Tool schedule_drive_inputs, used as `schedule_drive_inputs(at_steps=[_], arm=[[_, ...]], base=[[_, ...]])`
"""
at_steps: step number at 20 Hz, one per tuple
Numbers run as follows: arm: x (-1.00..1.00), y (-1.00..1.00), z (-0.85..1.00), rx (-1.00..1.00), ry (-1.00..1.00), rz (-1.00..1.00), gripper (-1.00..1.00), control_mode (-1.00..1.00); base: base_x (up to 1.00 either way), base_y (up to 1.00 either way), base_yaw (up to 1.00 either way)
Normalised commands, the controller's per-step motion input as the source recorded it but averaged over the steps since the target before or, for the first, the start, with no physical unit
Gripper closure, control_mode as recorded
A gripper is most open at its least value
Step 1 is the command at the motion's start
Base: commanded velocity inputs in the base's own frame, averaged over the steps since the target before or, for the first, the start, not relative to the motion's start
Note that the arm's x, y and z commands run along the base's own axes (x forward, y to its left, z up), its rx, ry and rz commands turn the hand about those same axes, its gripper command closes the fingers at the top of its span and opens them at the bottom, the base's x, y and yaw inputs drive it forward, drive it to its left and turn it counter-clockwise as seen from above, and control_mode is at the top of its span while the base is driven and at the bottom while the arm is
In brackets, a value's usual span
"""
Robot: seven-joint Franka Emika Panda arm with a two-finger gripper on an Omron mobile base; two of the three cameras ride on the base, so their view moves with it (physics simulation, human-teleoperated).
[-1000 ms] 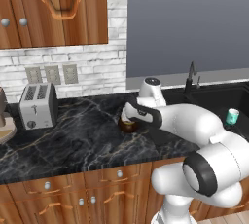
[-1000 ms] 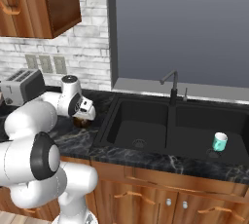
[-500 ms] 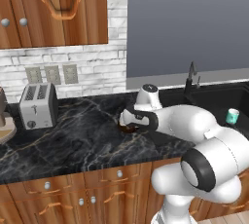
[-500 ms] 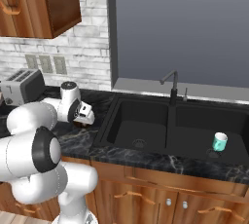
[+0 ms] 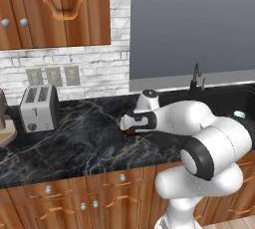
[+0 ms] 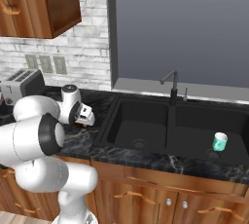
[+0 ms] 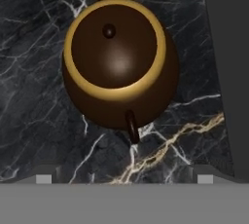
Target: Place the teapot in the left basin and the mug in the right basin of the sink.
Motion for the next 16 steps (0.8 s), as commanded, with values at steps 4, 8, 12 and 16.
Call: schedule_drive_inputs(at_steps=[4, 8, 12, 16], arm=[[0.22, 0.03, -0.10, 0.00, 0.00, 0.00, -1.00, -1.00], [0.10, 0.00, -0.08, 0.00, 0.00, 0.00, -1.00, -1.00], [0.11, 0.00, -0.09, 0.00, 0.00, 0.00, -1.00, -1.00], [0.17, 0.00, -0.10, 0.00, 0.00, 0.00, -1.00, -1.00]], base=[[0.00, 0.00, 0.00], [0.00, 0.00, 0.00], [0.00, 0.00, 0.00], [0.00, 0.00, 0.00]])
